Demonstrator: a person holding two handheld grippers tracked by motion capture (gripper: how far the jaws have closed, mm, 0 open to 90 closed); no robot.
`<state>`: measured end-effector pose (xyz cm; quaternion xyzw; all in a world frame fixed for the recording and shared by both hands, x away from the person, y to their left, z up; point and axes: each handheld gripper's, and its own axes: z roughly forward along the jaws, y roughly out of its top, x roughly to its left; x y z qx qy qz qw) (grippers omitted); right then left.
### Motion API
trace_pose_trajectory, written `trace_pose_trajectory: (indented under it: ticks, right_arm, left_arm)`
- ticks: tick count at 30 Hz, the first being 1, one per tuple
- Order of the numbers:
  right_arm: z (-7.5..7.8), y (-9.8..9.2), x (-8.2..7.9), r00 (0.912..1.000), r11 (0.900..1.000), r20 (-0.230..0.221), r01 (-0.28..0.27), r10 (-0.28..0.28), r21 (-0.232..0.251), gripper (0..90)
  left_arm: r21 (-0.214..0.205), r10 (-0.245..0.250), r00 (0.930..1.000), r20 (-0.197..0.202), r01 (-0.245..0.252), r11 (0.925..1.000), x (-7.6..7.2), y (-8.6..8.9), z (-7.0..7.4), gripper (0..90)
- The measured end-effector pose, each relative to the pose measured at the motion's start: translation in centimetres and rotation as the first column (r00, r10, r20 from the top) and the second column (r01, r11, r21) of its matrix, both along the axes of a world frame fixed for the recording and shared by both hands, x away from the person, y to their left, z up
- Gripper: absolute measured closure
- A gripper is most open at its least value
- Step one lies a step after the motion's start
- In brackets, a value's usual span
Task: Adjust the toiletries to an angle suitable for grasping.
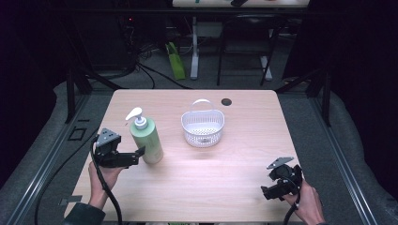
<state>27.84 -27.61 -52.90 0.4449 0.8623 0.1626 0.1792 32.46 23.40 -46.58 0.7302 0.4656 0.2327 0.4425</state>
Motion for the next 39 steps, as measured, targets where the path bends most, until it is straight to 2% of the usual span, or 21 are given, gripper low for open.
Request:
trace_pose_trajectory:
  ticks: [3,12,18,21,25,27,30,36,39]
  right_arm:
    - [0.0,0.1,0.0,1.0,1.0,0.001,-0.002,0.002,-0.001,2.8]
    - [0.1,0.0,-0.1,0.9999,1.0,0.01,-0.001,0.001,-0.002,2.9]
    - [0.1,0.0,-0.1,1.0,1.0,0.008,0.0,0.0,0.004,2.9]
    - [0.1,0.0,-0.1,1.0,1.0,0.007,-0.001,0.001,0.007,2.9]
    - [0.1,0.0,-0.1,1.0,1.0,0.007,-0.002,0.002,0.005,2.9]
    - [0.1,0.0,-0.1,1.0,1.0,0.008,-0.003,0.003,0.008,2.9]
    - [0.1,-0.1,-0.1,1.0,0.9999,0.007,0.001,-0.001,0.015,2.9]
    - [0.3,0.1,-0.3,0.9999,0.9999,0.015,-0.005,0.005,0.01,3.0]
    - [0.3,0.2,-0.3,0.9998,0.9999,0.019,-0.01,0.01,0.01,3.0]
  left_arm:
    - [0.0,-0.001,0.9998,0.021,0.001,1.0,0.3,-0.4,0.3,0.0]
    - [-0.023,-0.016,0.9988,0.046,0.017,0.9996,1.9,-1.5,0.7,0.0]
    - [-0.014,-0.016,0.9987,0.049,0.017,0.9997,2.8,-2.2,0.5,0.0]
    - [-0.002,0.004,0.9979,0.065,-0.004,1.0,3.2,-2.7,0.4,0.0]
    - [0.007,0.017,0.9961,0.086,-0.018,0.9998,3.6,-2.8,0.2,5.7]
    - [0.006,0.024,0.9955,0.092,-0.024,0.9997,3.6,-2.7,0.2,11.3]
    - [0.004,0.031,0.995,0.095,-0.032,0.9995,3.6,-2.7,0.1,11.7]
    - [0.022,0.01,0.9937,0.111,-0.013,0.9997,3.2,-3.5,0.1,11.9]
    - [0.012,0.001,0.9936,0.113,-0.003,0.9999,3.1,-4.0,0.0,11.9]
